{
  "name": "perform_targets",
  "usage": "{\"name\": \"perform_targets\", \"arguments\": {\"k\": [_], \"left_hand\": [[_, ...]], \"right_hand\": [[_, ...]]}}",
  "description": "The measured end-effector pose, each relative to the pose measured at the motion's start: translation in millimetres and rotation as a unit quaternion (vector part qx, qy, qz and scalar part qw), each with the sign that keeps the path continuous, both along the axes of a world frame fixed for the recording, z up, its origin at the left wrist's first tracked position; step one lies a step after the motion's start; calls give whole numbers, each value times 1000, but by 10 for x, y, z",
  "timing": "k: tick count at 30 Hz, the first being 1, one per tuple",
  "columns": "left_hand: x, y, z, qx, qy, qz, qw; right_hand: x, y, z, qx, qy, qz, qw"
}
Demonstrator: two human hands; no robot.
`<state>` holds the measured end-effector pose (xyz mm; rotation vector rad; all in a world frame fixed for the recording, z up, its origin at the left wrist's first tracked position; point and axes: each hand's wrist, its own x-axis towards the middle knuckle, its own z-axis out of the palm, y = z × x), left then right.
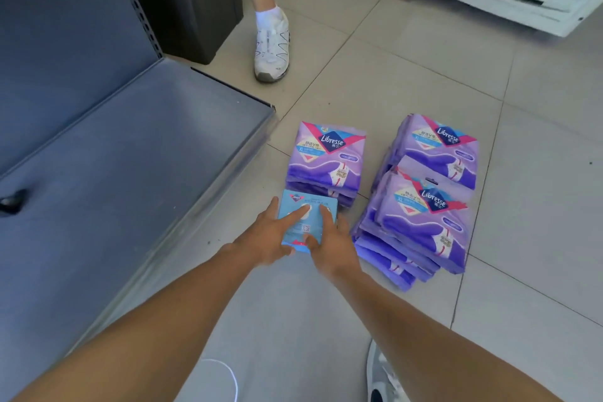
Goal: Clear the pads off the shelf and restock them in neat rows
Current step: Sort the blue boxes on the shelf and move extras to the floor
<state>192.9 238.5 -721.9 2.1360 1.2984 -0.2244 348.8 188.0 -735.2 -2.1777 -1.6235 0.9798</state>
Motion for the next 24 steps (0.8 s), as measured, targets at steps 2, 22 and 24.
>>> {"name": "perform_targets", "arguments": {"k": [2, 22, 24], "left_hand": [[10, -61, 200, 11, 34, 23, 999], [-1118, -862, 3824, 248, 140, 107, 953], [-1366, -973, 4074, 263, 146, 129, 945]], "right_hand": [[6, 2, 146, 12, -47, 20, 999], [-974, -217, 3681, 240, -234, 230, 914], [-1223, -236, 3928, 267, -220, 251, 904]]}}
